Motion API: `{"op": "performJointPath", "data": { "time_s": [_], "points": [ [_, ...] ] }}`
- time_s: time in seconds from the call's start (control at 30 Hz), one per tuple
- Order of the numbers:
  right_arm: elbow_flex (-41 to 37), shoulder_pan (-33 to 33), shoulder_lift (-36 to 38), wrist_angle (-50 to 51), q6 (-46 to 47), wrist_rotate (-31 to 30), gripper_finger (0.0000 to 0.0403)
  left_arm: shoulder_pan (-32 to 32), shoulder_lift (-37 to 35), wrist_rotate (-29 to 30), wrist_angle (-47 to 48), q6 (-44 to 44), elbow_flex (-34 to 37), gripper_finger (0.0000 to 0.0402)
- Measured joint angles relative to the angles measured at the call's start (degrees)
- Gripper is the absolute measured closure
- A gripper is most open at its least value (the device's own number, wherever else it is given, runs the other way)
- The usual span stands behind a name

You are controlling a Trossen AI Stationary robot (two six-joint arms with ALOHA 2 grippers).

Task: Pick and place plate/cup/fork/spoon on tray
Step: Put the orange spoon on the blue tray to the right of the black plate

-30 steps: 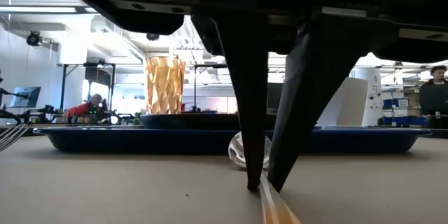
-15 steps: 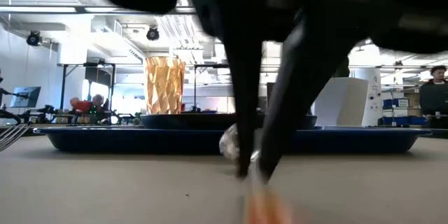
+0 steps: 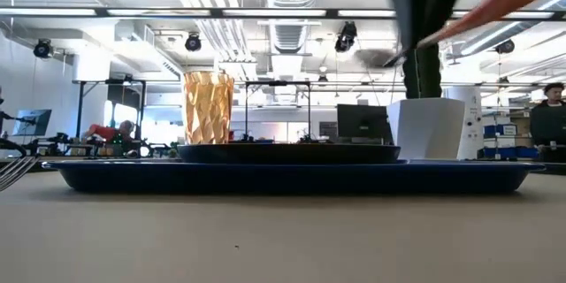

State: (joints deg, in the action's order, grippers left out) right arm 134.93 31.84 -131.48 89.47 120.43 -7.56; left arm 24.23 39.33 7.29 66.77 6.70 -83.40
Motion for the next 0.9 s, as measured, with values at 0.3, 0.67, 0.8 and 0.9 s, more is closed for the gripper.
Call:
{"op": "performJointPath", "data": {
  "time_s": [0.3,0.67,0.8,0.9],
  "points": [
    [-3.65,-2.15,6.80,0.51,-4.94,-8.99,0.0394,-0.01,0.42,0.11,-0.31,0.28,0.09,0.0285],
    [-18.95,-6.05,14.77,0.51,-7.66,-5.53,0.0394,0.01,0.40,0.07,-0.22,0.28,0.09,0.0285],
    [-25.86,-6.62,20.69,0.63,-5.63,-5.78,0.0394,0.02,0.40,-0.07,-0.20,0.28,0.11,0.0285],
    [-31.33,-6.78,24.75,0.58,-3.46,-5.98,0.0394,0.02,0.40,-0.07,-0.20,0.28,0.11,0.0285]
  ]
}}
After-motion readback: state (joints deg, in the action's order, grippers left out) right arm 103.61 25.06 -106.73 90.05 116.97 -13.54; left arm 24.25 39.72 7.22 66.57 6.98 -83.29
